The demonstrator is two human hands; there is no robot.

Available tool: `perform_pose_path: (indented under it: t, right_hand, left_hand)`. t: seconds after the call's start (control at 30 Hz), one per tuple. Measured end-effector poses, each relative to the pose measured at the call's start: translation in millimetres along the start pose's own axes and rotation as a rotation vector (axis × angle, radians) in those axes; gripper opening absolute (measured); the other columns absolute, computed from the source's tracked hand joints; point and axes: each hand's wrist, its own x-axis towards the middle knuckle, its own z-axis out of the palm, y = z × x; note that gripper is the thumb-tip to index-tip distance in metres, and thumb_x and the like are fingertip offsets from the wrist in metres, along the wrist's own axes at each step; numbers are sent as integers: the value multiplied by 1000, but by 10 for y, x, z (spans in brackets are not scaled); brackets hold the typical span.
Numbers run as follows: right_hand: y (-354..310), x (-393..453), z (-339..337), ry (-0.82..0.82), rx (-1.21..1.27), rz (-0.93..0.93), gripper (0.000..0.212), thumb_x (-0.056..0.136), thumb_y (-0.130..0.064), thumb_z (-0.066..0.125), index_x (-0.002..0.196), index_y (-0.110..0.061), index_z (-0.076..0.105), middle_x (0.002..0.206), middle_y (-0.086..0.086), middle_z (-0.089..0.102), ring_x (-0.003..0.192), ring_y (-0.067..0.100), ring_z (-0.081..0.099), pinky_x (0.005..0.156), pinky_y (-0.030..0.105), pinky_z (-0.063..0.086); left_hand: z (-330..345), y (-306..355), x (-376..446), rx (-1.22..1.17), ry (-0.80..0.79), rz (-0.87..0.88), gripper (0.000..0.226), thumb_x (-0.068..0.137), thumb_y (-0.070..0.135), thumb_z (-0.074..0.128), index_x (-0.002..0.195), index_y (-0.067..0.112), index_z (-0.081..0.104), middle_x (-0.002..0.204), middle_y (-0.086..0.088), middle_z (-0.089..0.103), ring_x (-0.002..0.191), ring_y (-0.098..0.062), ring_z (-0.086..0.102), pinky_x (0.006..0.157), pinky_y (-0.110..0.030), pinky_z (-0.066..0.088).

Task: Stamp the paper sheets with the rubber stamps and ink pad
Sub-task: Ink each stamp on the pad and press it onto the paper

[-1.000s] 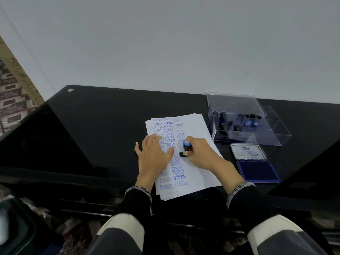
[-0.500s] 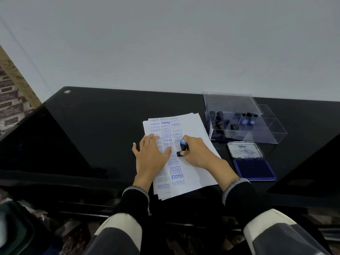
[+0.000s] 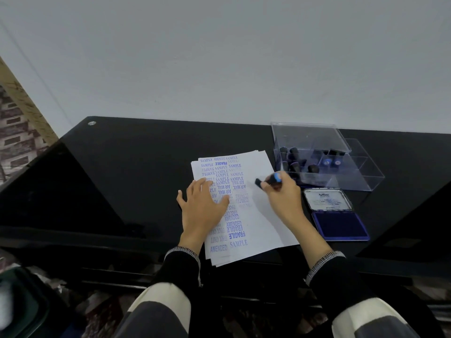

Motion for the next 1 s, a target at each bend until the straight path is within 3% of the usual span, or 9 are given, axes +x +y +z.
perform_pose_path:
  t: [0.13, 0.3, 0.5, 0.63, 0.73, 0.83, 1.0]
  right_hand:
    - [179, -65, -50, 145, 247, 129, 8, 88, -5, 62, 88, -11, 57, 86, 2, 61, 77, 11, 57, 70, 19, 42]
    - [228, -97, -54, 167, 317, 128, 8, 87, -3, 61, 88, -10, 58, 86, 3, 62, 77, 10, 57, 71, 17, 43]
    - [239, -129, -12, 181, 245, 67, 7, 87, -4, 61, 85, -10, 59, 80, -3, 61, 73, 8, 57, 70, 13, 43]
    - [205, -182, 42, 204, 88, -76, 5, 91, -11, 59, 87, -9, 56, 79, -1, 58, 73, 8, 52, 65, 4, 38]
    - [172, -222, 52, 229, 66, -135, 5, 92, -13, 59, 91, -9, 56, 84, 2, 58, 76, 9, 51, 69, 5, 37]
    - [132, -230, -88, 292, 152, -86, 5, 93, -16, 58, 93, -11, 58, 87, 3, 61, 79, 14, 56, 68, 10, 43]
    - [60, -257, -631, 381, 224, -91, 3, 93, -14, 58, 90, -12, 59, 80, -2, 61, 72, 6, 55, 64, 7, 43]
  left_hand:
    - [-6, 4, -1, -11, -2, -4, 61, 87, 58, 52, 137, 23, 45, 149, 7, 34, 142, -13, 22, 116, -50, 0]
    - [-13, 5, -10, -11, -8, -3, 61, 88, 58, 51, 137, 23, 45, 149, 7, 35, 142, -13, 22, 116, -51, 0]
    - [-22, 13, -3, -21, -21, 0, 56, 88, 57, 51, 135, 26, 46, 149, 8, 35, 143, -14, 21, 116, -51, 0]
    - [-24, 17, -15, -27, 2, 69, 35, 90, 51, 53, 120, 34, 58, 142, 12, 41, 142, -16, 20, 116, -50, 1]
    - [-34, 48, -45, 7, 70, 207, 19, 93, 42, 52, 102, 32, 65, 117, 15, 56, 121, -11, 45, 114, -41, 13]
    - [-54, 78, -63, 23, 81, 248, 16, 94, 39, 51, 98, 33, 65, 104, 18, 59, 100, -6, 54, 107, -33, 21]
    - [-43, 246, -88, 264, 44, 219, 21, 98, 28, 41, 106, 25, 60, 104, 10, 57, 97, -13, 56, 105, -41, 25]
